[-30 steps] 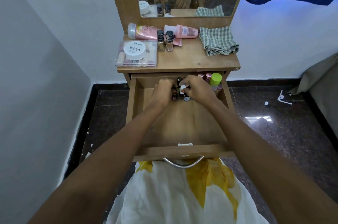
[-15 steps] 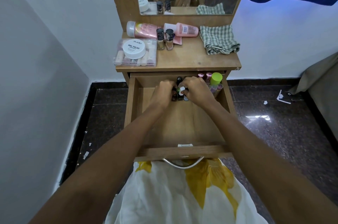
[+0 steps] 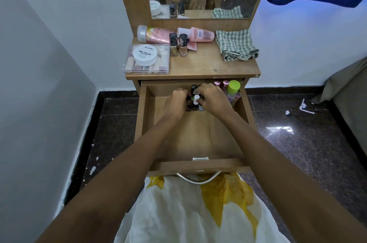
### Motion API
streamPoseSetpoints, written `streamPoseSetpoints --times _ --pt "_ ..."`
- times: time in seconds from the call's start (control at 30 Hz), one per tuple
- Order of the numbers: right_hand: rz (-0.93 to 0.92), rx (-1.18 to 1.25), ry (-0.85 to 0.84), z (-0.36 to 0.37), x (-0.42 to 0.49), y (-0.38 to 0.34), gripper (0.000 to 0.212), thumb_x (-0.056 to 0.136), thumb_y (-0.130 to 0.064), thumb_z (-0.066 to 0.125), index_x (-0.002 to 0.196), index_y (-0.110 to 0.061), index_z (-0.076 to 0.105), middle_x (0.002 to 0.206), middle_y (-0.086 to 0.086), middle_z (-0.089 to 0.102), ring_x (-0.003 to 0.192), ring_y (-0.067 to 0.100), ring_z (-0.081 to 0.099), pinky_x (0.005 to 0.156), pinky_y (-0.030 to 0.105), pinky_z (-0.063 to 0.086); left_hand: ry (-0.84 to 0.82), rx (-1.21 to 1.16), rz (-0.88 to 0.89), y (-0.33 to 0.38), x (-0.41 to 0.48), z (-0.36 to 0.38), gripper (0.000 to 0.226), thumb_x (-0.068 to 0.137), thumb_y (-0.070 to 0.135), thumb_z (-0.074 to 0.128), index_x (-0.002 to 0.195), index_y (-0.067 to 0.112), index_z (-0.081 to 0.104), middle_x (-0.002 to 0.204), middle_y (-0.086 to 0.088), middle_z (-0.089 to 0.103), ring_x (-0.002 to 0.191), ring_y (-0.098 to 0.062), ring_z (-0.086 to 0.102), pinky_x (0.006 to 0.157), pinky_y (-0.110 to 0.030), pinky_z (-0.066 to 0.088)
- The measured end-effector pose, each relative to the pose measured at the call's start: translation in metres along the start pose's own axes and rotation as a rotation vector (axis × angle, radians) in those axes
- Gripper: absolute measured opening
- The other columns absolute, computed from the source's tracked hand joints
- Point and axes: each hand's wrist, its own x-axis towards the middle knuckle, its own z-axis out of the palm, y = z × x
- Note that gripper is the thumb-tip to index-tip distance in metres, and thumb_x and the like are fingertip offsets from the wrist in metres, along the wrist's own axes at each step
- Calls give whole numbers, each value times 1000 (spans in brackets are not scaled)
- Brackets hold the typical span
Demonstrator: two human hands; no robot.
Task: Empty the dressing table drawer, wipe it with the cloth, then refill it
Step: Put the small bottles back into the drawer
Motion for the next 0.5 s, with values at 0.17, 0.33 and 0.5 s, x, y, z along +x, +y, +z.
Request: streamPoseSetpoints --times 0.17,0.33,0.5 --pt "7 47 28 -4 -3 1 34 84 -5 58 118 -5 60 118 12 62 111 30 54 93 37 40 22 8 -11 0 0 -3 29 85 -6 47 107 4 64 109 -14 64 98 -30 63 79 -40 52" --pt "17 122 62 -13 -3 -1 29 84 -5 60 112 -4 63 112 13 64 106 29 56 88 35 42 90 -17 5 2 1 -13 29 85 -3 49 105 9 65 108 -12 65 96 -31 63 80 -40 52" --pt "27 181 101 -27 -3 -9 23 88 -6 54 108 -5 65 109 12 65 104 26 58 82 34 45 142 -68 25 8 2 -27 27 86 -3 51 106 7 66 110 -13 65 96 -31 63 82 -42 53"
